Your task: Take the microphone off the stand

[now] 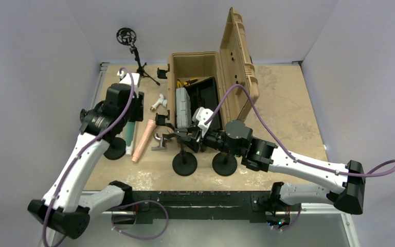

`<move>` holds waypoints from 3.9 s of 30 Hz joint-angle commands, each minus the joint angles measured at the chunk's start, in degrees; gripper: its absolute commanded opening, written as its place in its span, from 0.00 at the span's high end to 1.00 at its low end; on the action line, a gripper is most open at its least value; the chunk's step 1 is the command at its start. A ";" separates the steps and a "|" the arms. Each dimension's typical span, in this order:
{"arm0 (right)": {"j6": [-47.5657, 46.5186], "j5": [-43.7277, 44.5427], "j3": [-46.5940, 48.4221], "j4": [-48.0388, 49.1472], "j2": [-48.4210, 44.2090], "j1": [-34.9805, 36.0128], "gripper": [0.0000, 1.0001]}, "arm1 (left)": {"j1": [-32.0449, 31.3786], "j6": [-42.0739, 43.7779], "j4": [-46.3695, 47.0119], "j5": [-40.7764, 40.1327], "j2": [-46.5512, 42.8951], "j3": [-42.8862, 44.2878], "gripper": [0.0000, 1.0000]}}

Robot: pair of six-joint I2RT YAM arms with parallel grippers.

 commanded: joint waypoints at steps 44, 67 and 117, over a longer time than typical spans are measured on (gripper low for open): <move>-1.38 1.12 -0.49 -2.56 -0.42 -0.04 0.87 | 12.19 -6.05 4.58 7.58 29.39 0.73 0.15; 0.22 -0.45 9.44 -9.95 -2.70 0.02 0.35 | 12.08 -6.67 16.73 17.82 -3.06 -10.42 0.12; -1.80 3.25 11.83 -21.84 11.63 -0.04 0.88 | 12.08 -7.31 16.72 21.81 -6.40 -10.58 0.12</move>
